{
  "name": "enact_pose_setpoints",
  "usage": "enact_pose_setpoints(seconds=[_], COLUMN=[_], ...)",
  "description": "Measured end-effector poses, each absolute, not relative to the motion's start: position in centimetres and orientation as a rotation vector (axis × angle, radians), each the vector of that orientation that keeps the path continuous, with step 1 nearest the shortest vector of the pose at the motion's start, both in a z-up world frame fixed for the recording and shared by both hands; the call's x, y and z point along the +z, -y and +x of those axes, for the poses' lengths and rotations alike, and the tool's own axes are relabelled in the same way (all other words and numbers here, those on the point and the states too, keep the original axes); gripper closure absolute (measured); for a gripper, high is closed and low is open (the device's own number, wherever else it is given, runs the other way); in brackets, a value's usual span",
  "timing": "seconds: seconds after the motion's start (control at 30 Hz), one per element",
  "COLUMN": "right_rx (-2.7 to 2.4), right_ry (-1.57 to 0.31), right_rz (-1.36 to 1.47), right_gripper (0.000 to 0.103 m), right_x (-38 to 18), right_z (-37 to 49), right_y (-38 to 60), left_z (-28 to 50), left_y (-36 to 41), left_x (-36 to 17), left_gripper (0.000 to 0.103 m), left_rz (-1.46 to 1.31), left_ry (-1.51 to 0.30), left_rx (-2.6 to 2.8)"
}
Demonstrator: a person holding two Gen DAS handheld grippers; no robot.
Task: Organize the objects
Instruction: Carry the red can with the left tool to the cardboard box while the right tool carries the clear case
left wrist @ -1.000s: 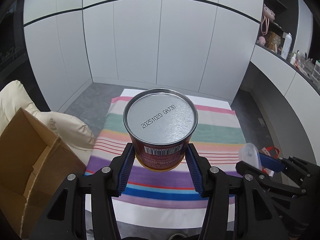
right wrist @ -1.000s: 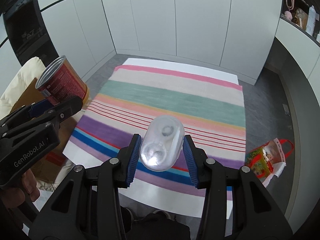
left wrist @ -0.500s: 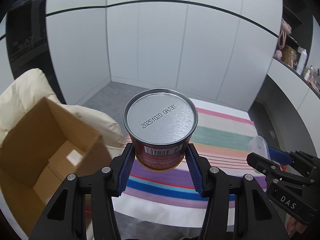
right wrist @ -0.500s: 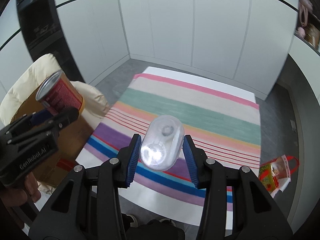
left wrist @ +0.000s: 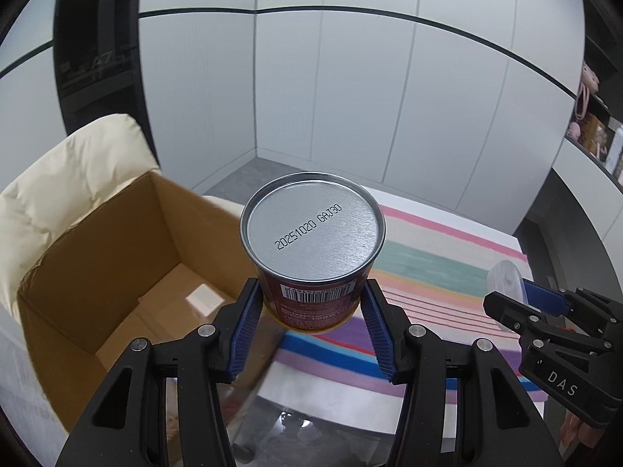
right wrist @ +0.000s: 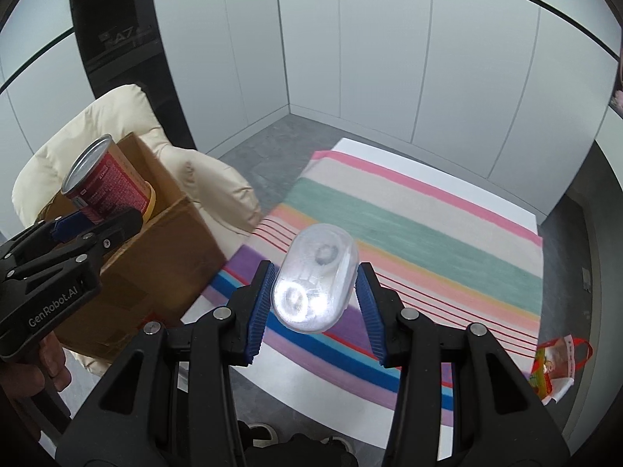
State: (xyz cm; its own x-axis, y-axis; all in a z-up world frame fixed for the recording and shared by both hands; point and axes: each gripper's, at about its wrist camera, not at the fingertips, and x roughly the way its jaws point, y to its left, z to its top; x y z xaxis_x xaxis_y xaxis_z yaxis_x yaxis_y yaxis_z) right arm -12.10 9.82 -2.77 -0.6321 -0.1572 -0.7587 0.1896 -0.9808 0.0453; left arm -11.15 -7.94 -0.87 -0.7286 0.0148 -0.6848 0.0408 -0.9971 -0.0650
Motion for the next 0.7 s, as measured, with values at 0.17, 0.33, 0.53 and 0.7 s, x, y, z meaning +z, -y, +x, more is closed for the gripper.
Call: enact_pose_setpoints(seconds=[0.17, 0.33, 0.53, 0.7], right_rx=[-2.642, -2.604, -2.565, -2.533], right_ry=[-0.078, -0.090, -0.116, -0.147], right_rz=[1.222, 1.215, 1.198, 1.172], right_gripper=[0.058, 0.058, 0.058, 0.058], right_x=[-2.8, -2.9, -2.9, -2.8], right_z=[-12.6, -13.0, -13.2, -13.0], right_y=[-7.2, -4.8, -1.7, 0.9], left_z=[-10.8, -10.1, -9.2, -8.2], left_y=[10.2, 12.7, 15.5, 17.3], left_x=[-1.0, -1.2, -1.5, -1.6], left_gripper=[0.050, 0.050, 0.050, 0.050], left_rz=[1.144, 1.131, 1.127, 1.121], left_ry=[-0.135, -0.149, -0.175, -0.177], left_rx=[-2.868, -2.831, -2.791, -2.768])
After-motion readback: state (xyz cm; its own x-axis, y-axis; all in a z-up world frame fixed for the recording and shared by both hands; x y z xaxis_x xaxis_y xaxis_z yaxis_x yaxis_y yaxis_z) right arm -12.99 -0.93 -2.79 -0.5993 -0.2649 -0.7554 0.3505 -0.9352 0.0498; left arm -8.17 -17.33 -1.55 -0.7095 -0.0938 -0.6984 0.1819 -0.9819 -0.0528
